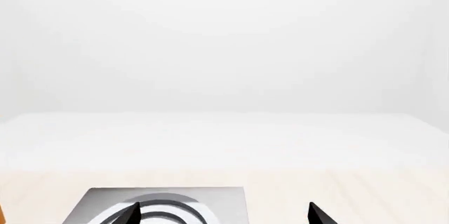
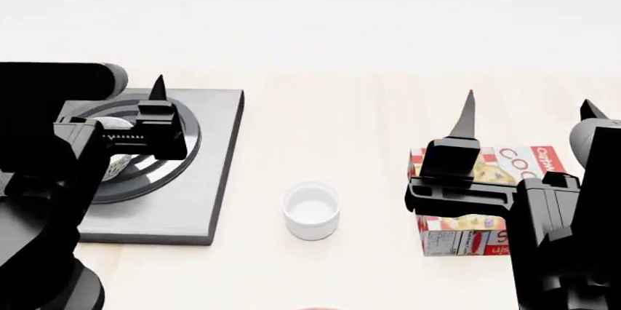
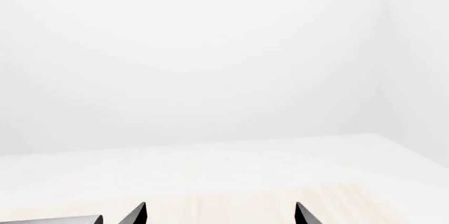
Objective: Pick the akita bowl on the stove and place it on the plate.
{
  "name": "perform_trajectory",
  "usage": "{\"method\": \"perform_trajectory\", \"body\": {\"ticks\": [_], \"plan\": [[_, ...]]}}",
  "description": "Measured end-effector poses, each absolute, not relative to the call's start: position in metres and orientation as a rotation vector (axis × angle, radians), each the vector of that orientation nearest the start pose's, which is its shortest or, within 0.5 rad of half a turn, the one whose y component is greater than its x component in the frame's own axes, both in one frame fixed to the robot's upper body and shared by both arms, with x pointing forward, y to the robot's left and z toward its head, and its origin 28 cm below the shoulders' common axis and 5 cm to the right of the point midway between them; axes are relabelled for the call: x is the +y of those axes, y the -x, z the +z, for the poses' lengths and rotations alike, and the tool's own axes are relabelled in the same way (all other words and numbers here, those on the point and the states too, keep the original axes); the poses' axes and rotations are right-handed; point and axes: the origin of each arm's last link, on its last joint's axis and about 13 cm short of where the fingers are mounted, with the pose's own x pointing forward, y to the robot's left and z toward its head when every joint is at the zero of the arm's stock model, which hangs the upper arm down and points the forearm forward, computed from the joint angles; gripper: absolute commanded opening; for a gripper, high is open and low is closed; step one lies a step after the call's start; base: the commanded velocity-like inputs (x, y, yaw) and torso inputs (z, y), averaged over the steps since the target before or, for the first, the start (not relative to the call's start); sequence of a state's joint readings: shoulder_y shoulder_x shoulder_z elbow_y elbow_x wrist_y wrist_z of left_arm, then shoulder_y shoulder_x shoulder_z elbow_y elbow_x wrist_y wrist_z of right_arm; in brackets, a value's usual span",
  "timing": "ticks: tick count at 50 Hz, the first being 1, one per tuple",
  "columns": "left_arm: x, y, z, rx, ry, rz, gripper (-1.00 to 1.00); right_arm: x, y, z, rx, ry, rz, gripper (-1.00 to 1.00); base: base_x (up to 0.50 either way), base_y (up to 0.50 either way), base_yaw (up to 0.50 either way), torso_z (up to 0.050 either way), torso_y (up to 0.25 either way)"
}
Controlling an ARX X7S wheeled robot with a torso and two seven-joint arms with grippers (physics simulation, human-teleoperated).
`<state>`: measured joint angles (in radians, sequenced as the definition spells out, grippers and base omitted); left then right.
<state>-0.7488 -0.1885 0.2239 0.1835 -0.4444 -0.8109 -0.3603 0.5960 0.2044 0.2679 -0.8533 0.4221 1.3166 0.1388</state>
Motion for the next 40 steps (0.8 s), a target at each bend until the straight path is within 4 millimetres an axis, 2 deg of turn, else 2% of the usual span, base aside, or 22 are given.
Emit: {"method": "perform_trajectory", "body": {"ticks": [13,22,28,40], "plan": [[0.190,-0.316,0.195,-0.043,0.010,-0.026,1.00,-0.145,-0.222,0.225,-0.161,-0.043,-0.055,1.00,0.35,0.00,0.00,0.000,0.000],[0.191,-0.317,0.202,-0.050,0.010,-0.030,1.00,-0.144,-0.221,0.226,-0.163,-0.044,-0.055,1.00,0.02,0.00,0.00,0.000,0.001],[0.193,-0.324,0.221,-0.079,-0.016,-0.051,1.00,-0.144,-0.221,0.226,-0.165,-0.044,-0.055,1.00,0.00,0.00,0.00,0.000,0.000],[0.195,-0.353,0.279,-0.125,-0.070,-0.091,1.00,-0.145,-0.220,0.225,-0.166,-0.045,-0.056,1.00,0.00,0.00,0.00,0.000,0.000]]}}
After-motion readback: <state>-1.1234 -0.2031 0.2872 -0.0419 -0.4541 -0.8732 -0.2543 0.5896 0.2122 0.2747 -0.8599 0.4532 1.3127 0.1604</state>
